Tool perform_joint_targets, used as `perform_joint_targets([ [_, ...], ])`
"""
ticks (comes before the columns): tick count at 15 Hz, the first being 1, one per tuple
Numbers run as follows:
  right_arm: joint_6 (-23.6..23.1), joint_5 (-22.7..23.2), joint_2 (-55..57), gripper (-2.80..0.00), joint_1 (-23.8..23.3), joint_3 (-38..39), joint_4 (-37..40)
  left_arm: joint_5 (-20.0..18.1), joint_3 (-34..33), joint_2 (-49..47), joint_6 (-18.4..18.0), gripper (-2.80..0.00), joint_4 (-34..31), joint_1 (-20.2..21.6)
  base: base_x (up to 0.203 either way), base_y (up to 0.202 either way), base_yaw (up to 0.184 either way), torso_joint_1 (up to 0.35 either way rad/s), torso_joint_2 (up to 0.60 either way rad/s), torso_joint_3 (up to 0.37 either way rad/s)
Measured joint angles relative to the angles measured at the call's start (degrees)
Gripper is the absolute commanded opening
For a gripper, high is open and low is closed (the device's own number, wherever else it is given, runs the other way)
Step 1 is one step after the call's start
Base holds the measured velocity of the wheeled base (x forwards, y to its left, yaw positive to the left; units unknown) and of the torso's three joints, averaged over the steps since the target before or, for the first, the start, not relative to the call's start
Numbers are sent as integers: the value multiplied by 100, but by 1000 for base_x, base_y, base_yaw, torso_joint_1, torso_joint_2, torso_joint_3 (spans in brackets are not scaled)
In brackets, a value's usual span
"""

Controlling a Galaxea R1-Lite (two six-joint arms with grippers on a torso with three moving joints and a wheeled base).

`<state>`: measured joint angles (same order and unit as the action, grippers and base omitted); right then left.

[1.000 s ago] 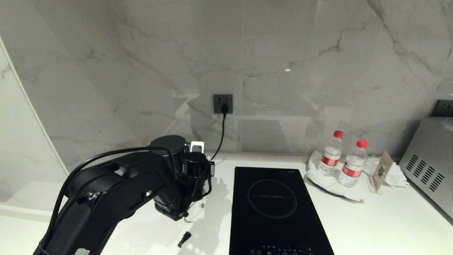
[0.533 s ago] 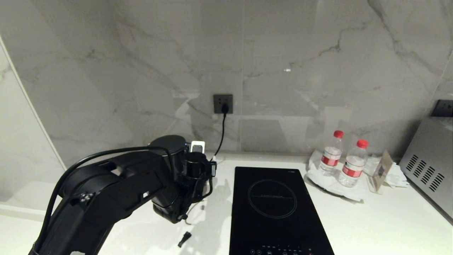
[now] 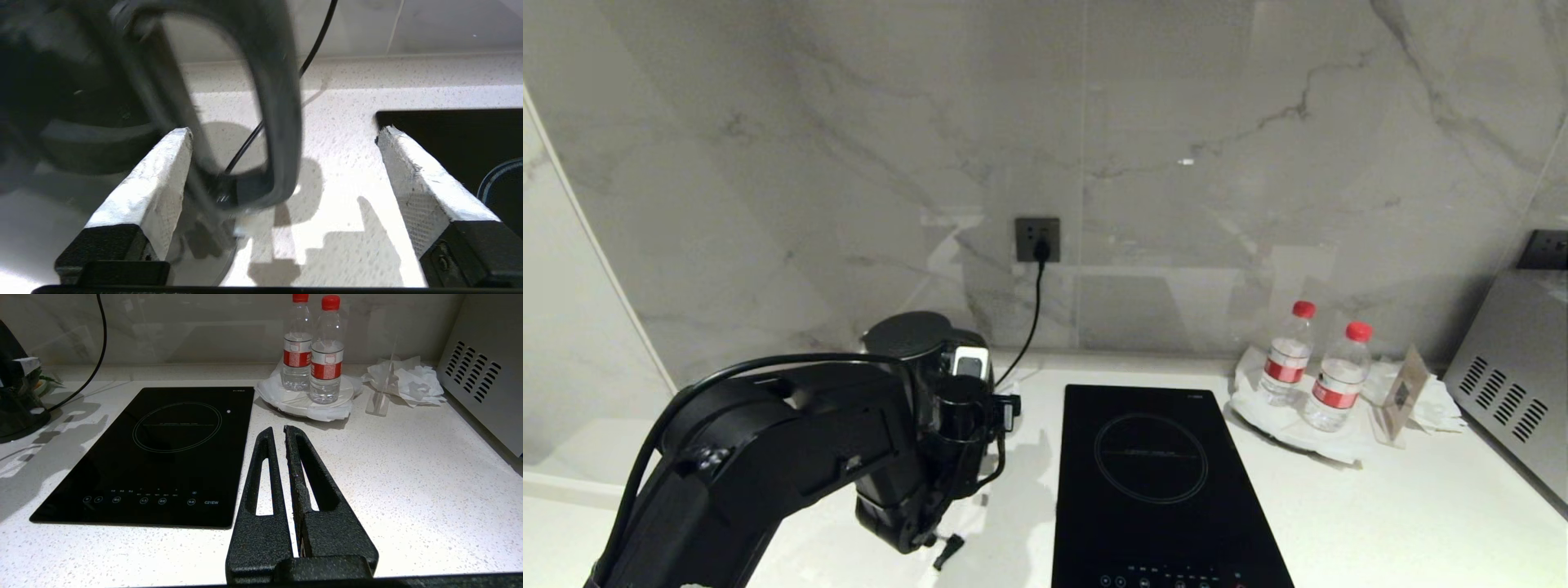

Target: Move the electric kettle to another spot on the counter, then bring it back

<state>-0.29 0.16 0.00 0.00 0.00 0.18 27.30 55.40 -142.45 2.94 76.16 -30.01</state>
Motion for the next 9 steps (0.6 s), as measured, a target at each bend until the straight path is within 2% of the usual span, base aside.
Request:
perform_joint_targets([
  [9, -1, 0, 0, -280, 0, 0, 0, -26, -1240, 0, 2, 0, 1053, -127, 0, 0, 0, 0, 0, 0],
])
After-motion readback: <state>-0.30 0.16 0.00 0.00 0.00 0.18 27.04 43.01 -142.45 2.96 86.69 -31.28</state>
